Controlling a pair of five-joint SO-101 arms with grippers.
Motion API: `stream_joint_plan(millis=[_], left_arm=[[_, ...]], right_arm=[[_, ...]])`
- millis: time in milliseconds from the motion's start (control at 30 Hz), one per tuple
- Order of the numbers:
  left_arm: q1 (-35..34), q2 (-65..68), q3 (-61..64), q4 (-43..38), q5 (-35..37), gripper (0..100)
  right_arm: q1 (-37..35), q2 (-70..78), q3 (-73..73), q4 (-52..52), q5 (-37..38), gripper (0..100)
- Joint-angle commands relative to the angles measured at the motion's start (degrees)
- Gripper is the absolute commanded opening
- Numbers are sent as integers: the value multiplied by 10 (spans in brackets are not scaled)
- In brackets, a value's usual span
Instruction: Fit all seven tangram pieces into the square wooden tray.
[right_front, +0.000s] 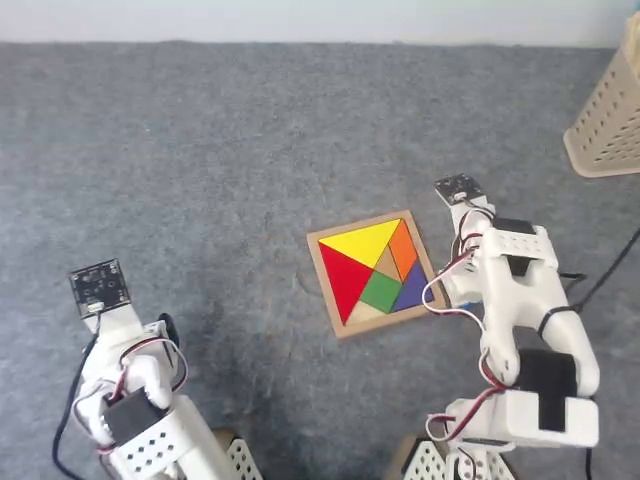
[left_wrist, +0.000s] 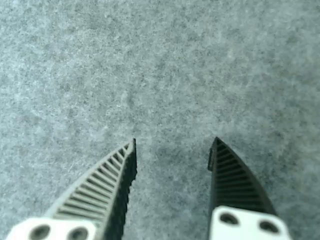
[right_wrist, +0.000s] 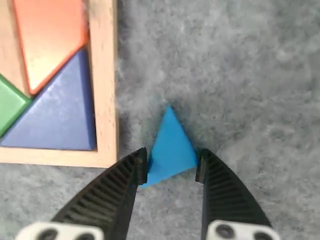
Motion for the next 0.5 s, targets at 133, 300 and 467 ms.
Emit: stream_joint_plan(millis=[133,300,467], left_arm=[[1,-6,-11,2,5,225],[1,-6,-11,2,5,225],[1,-6,-11,2,5,225]], right_arm=[[6,22,-15,-7,-33,165],[5,17,-15,-7,-34,46],[7,-1,-17,-9,-34,13]])
